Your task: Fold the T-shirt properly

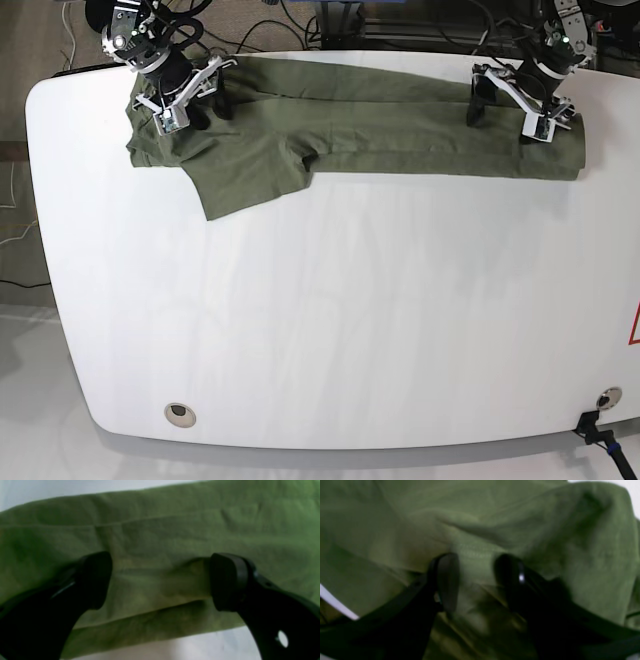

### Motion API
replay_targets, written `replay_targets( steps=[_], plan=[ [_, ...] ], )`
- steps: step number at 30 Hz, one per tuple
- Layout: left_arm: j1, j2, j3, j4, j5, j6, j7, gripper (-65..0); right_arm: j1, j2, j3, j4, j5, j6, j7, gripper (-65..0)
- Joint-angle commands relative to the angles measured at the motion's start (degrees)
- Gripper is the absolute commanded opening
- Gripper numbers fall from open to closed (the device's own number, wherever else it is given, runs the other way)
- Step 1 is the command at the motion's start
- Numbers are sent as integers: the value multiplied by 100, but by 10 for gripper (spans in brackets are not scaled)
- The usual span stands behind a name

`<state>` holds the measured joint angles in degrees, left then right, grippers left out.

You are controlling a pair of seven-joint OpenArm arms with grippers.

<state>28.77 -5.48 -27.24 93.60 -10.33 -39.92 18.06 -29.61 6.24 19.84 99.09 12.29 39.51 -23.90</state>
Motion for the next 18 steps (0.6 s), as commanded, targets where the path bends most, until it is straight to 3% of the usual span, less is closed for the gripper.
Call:
replay_targets(
  steps=[1,8,18],
  plan=[
    [19,-55,-14,-28,-27,-8,-26,-72,2,40,8,-269,-100,49,38,-371],
    [-130,-55,-23,-125,-27,-8,-26,-72,134,40,8,-384,-100,49,109,-371],
    [-781,-55,4,-477,149,-8,0,-72,899,356,-10,-1175,-91,49,126,-371]
  ],
)
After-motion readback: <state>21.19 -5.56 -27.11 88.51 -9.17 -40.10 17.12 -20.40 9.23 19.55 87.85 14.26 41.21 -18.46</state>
